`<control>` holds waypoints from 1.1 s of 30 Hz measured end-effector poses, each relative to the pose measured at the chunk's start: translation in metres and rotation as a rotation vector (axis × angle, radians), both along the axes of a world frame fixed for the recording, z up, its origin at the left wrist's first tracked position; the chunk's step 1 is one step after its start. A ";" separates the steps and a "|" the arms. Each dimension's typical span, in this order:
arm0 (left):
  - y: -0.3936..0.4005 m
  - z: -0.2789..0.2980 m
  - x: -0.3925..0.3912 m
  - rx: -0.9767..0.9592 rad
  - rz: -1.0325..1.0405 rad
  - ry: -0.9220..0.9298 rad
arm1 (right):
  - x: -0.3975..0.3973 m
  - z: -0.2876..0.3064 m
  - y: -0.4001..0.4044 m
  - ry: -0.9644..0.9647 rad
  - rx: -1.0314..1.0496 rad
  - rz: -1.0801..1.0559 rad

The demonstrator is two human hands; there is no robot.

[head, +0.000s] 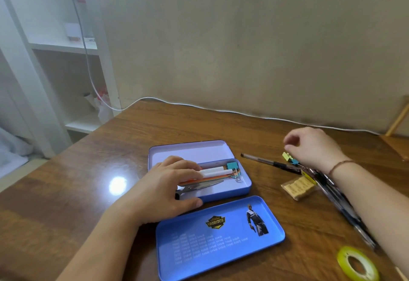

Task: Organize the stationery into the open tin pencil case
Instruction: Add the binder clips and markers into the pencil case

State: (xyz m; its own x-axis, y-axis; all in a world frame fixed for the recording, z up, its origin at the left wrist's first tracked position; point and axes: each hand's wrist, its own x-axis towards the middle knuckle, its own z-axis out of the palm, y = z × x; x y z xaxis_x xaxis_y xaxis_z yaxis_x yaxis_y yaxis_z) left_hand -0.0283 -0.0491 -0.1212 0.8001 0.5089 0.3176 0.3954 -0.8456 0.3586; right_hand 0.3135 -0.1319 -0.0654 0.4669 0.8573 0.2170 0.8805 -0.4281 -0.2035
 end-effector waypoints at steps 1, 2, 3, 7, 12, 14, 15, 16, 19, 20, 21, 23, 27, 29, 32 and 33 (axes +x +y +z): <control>0.000 0.000 0.000 -0.001 -0.002 -0.001 | 0.009 -0.004 -0.004 -0.011 -0.065 -0.059; 0.000 0.000 0.000 -0.003 -0.002 -0.002 | 0.015 -0.010 -0.007 -0.008 -0.116 -0.102; 0.000 0.000 0.000 -0.004 -0.003 -0.006 | 0.018 -0.015 -0.010 -0.001 -0.155 -0.134; 0.001 -0.001 0.000 -0.005 -0.005 -0.024 | 0.025 -0.028 -0.014 0.002 -0.169 -0.179; 0.001 -0.002 0.000 -0.019 0.000 -0.036 | 0.024 -0.027 -0.015 0.136 -0.040 -0.141; 0.001 -0.002 0.000 -0.022 0.000 -0.041 | 0.024 -0.023 -0.017 0.189 0.063 -0.095; 0.002 -0.002 0.000 -0.021 0.000 -0.042 | 0.021 -0.020 -0.018 0.200 0.103 -0.062; 0.002 -0.002 0.000 -0.019 0.000 -0.043 | 0.016 -0.017 -0.020 0.203 0.147 -0.025; 0.002 -0.002 0.001 -0.021 0.000 -0.044 | -0.016 0.001 -0.028 0.208 0.323 0.171; 0.002 -0.002 0.001 -0.024 0.001 -0.048 | -0.032 0.006 -0.030 0.260 0.358 0.262; 0.002 -0.002 0.000 -0.027 0.000 -0.051 | -0.049 0.007 -0.032 0.332 0.367 0.359; 0.002 -0.003 0.000 -0.030 0.000 -0.052 | -0.076 0.002 -0.033 0.434 0.327 0.521; 0.002 -0.002 0.000 -0.034 0.001 -0.054 | -0.092 -0.024 -0.028 0.342 0.205 0.695; 0.002 -0.002 0.000 -0.036 0.004 -0.049 | -0.089 -0.031 -0.029 0.228 0.163 0.761; 0.002 -0.002 0.000 -0.038 0.004 -0.032 | -0.086 -0.032 -0.033 0.124 0.144 0.824; 0.003 -0.002 0.000 -0.036 0.004 -0.029 | -0.085 -0.032 -0.034 0.085 0.128 0.840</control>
